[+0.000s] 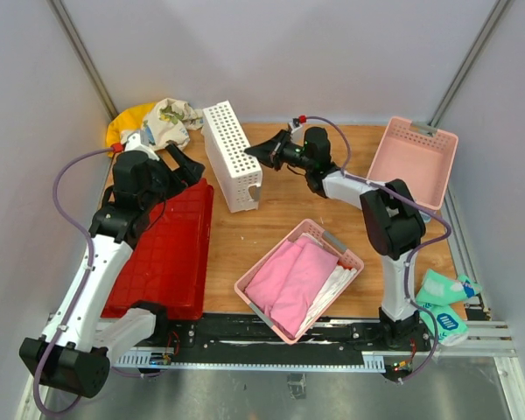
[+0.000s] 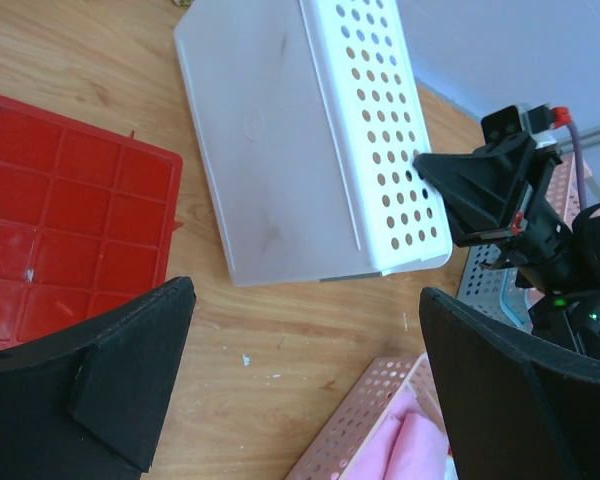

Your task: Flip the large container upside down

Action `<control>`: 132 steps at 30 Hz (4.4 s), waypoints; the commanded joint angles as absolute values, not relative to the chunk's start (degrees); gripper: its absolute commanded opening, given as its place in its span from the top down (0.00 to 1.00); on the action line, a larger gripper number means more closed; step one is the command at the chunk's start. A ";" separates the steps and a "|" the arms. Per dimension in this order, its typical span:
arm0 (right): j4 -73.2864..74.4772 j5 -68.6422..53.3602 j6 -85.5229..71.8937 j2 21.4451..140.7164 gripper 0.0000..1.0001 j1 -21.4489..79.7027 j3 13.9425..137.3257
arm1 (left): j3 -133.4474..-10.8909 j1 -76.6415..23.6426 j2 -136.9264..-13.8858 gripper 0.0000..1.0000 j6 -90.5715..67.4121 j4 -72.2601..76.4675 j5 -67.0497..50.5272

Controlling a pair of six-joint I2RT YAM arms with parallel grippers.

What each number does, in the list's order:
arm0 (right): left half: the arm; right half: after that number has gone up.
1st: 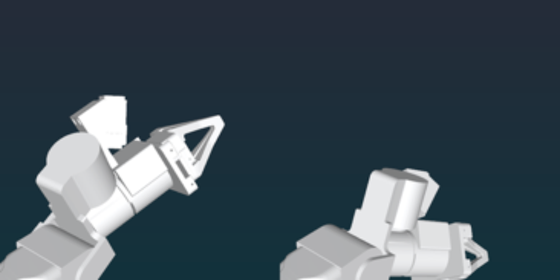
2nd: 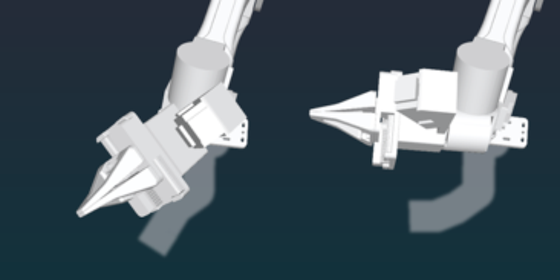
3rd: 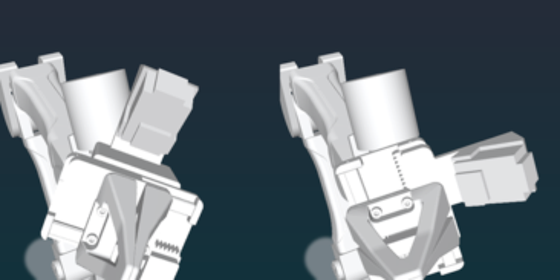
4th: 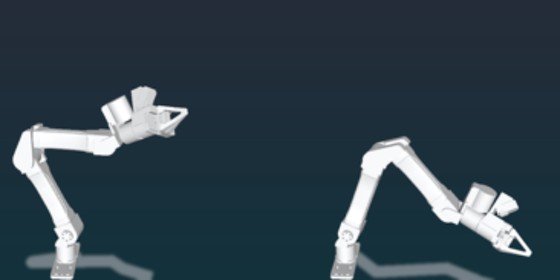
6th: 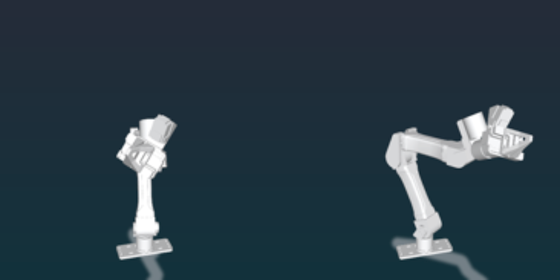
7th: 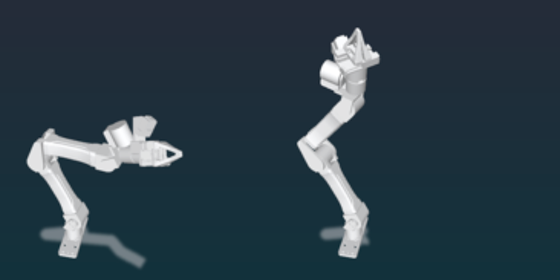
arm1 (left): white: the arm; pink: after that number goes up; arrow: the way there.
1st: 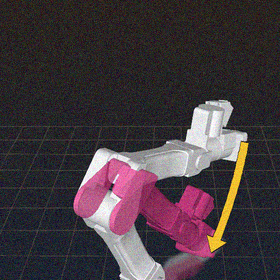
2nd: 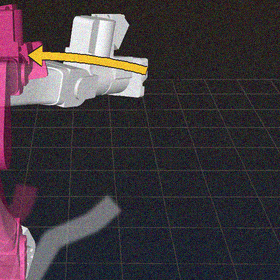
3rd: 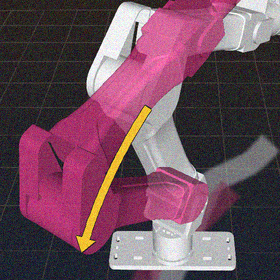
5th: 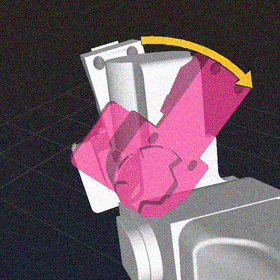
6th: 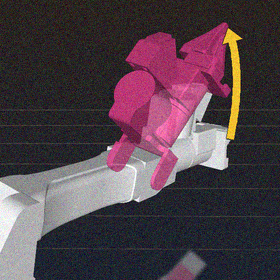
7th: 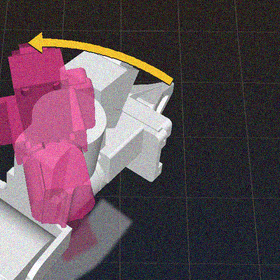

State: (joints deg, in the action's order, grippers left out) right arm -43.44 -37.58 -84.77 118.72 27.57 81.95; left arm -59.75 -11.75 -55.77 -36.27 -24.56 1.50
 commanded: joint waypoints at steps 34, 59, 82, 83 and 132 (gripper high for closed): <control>34.66 5.62 -19.36 86.78 0.26 6.76 87.07 | -88.49 -36.03 -97.27 0.01 -24.10 -18.72 -5.63; 38.47 -1.15 -24.35 86.64 0.27 -2.11 81.77 | -115.29 -34.47 -136.04 0.01 -16.64 -26.27 -2.25; 36.85 2.36 -23.17 103.09 0.47 2.11 94.49 | -105.80 -25.40 -127.60 0.01 -11.94 -26.81 2.15; 36.89 3.23 -23.08 103.61 0.51 2.11 94.79 | -104.50 -24.92 -127.08 0.01 -12.10 -26.41 2.11; -16.55 -39.31 -59.53 107.46 0.99 20.46 94.51 | -76.06 -21.19 -79.14 0.01 -34.52 -18.01 -0.74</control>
State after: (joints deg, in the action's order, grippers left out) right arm -3.09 -35.97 -47.18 101.82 19.25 93.08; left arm -78.28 -21.06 -79.66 -32.49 -19.81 -1.39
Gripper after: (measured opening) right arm 0.044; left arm 0.991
